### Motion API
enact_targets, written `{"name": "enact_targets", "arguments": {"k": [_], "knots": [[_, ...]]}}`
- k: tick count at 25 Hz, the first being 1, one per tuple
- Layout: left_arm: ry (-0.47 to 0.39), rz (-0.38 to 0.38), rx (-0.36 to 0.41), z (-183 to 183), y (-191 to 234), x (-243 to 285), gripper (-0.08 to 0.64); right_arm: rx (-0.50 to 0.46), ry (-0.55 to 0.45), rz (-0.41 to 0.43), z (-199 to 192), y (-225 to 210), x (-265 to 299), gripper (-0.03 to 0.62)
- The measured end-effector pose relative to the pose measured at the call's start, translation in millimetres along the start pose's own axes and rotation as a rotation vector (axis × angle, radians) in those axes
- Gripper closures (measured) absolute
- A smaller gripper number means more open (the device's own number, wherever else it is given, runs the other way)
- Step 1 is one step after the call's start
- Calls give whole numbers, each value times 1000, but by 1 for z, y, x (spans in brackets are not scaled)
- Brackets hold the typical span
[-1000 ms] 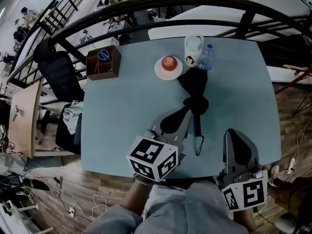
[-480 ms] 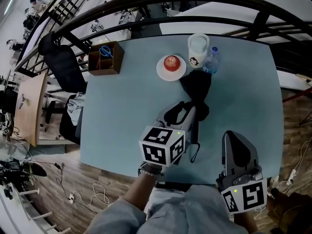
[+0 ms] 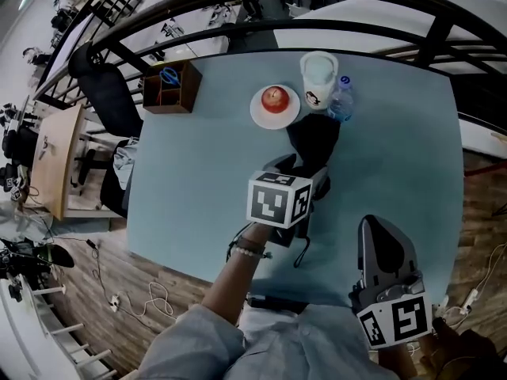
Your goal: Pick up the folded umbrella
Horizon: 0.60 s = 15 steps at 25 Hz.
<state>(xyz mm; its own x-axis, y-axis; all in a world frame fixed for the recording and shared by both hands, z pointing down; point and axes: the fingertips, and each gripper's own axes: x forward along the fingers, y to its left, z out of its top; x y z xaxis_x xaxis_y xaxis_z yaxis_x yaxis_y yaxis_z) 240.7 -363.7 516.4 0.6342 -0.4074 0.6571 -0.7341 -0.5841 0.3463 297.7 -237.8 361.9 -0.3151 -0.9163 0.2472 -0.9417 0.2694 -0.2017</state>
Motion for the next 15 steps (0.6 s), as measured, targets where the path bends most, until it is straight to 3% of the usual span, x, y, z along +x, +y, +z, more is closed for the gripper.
{"name": "enact_targets", "arguments": {"k": [9, 15], "knots": [[217, 138, -35, -29, 23, 55, 272, 38, 18, 124, -6, 9, 4, 594], [337, 191, -47, -56, 37, 84, 272, 60, 36, 151, -11, 5, 4, 594]]}}
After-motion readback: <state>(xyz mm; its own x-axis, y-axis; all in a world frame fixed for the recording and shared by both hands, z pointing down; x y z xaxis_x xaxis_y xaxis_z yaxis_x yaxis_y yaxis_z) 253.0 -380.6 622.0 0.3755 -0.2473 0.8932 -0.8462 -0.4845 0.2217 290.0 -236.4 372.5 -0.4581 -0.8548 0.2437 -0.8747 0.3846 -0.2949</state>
